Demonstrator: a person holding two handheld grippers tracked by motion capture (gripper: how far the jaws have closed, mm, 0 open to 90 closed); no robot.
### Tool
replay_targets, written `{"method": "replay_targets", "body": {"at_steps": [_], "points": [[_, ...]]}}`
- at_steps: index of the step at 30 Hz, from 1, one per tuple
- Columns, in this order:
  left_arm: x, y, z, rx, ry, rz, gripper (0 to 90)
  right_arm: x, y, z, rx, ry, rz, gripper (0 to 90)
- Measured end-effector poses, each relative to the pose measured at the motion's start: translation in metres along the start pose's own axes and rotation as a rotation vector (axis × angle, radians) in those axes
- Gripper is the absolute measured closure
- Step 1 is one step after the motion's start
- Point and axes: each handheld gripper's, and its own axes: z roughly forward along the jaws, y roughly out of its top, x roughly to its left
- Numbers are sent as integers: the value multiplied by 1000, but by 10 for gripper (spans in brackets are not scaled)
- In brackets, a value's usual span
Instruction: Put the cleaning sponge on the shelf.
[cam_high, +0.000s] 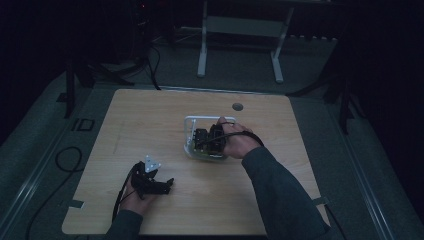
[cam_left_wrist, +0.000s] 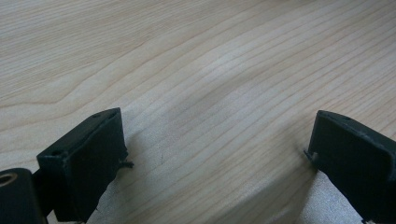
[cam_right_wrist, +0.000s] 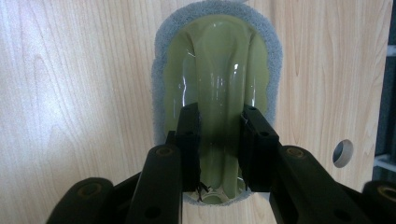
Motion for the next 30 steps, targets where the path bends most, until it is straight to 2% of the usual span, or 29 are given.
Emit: {"method": "replay_targets", "body": {"at_steps": [15,21,30], "points": [[0,0,0,1,-1,2,41,-1,4,4,1,-20,-40,720],[0,0,0,1,0,2,41,1,7,7,22,-39,-70,720],[0,0,0,1,-2,2,41,-1,9,13,33,-49,-70,720]]}}
